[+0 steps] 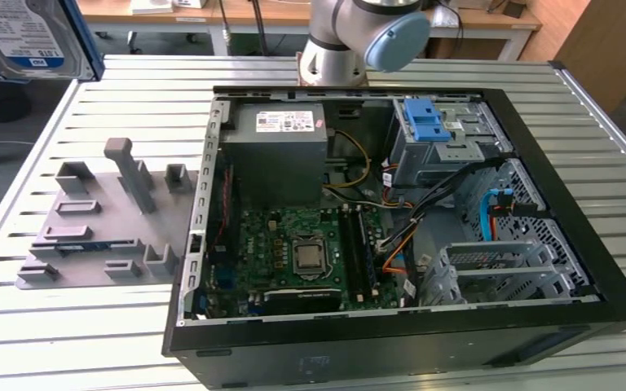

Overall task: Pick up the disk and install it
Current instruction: 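Pick up the disk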

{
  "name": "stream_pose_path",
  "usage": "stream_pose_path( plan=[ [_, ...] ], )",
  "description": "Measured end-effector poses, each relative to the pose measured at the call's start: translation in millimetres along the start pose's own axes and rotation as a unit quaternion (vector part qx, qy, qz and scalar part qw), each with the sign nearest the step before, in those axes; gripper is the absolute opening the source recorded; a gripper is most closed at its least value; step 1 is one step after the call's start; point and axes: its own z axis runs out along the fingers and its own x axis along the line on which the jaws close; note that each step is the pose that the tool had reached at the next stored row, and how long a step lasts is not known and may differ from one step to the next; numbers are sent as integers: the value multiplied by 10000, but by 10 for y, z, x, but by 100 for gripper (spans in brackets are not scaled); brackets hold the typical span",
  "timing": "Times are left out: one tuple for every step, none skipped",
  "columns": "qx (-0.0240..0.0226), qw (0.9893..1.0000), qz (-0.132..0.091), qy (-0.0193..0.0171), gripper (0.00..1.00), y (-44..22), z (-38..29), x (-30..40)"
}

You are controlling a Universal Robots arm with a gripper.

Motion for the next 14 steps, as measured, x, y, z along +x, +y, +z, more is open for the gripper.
stream_pose_path(
  plan=[
    [0, 10000, 0, 0, 37, -9, 0, 5],
    [0, 10000, 0, 0, 37, -17, -1, 8],
    [0, 10000, 0, 0, 37, -25, 0, 11],
    [0, 10000, 0, 0, 37, -33, -1, 13],
    [0, 10000, 0, 0, 37, -39, -1, 15],
    [0, 10000, 0, 0, 37, -48, -1, 18],
    [0, 10000, 0, 0, 37, -59, -1, 20],
    [0, 10000, 0, 0, 37, -66, -2, 22],
    [0, 10000, 0, 0, 37, -72, -2, 23],
    [0, 10000, 0, 0, 37, -78, -2, 25],
    [0, 10000, 0, 0, 37, -85, -2, 27],
    [0, 10000, 0, 0, 37, -92, -2, 29],
    [-1, 10000, 0, 0, 37, -94, -3, 29],
    [0, 10000, 0, 0, 37, -94, -2, 29]
  ],
)
